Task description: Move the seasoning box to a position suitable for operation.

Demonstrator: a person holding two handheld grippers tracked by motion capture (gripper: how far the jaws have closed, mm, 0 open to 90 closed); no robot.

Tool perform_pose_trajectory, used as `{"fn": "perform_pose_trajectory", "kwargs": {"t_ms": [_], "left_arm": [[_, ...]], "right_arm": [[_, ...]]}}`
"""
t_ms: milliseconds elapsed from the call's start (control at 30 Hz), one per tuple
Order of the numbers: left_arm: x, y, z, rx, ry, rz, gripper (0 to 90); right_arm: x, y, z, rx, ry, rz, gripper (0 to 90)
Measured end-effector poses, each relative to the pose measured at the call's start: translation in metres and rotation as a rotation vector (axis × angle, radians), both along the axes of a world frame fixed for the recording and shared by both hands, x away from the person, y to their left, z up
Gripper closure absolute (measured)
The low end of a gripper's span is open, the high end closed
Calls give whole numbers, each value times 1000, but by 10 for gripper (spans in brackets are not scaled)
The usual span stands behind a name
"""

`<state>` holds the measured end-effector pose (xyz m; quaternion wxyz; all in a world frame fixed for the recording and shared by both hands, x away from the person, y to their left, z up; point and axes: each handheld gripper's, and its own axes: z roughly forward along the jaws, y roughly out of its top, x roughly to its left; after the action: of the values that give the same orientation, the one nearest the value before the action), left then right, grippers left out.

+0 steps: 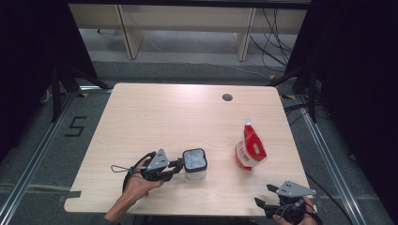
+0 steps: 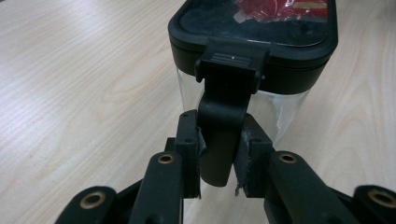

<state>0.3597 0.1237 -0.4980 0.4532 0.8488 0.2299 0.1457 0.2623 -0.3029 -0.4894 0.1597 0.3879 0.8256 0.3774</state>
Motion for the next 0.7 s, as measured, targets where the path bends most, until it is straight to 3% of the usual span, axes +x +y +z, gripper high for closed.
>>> {"fn": "perform_pose_trajectory", "kwargs": {"t_ms": [200, 233, 367, 400, 700], "left_arm": [[-9, -1, 0, 1, 2, -21, 730], [-11, -1, 0, 2, 5, -26, 730], [-18, -2, 0, -9, 18, -36, 730], [-21, -4, 0, -17, 30, -49, 729], [-24, -7, -1, -16, 18, -65, 729]], "right_arm": [[0, -1, -1, 2, -1, 0, 314], [-1, 0, -1, 16, 15, -7, 314], [1, -2, -1, 1, -7, 8, 314], [1, -1, -2, 18, 13, 13, 314], [1, -2, -1, 8, 4, 17, 314]]}}
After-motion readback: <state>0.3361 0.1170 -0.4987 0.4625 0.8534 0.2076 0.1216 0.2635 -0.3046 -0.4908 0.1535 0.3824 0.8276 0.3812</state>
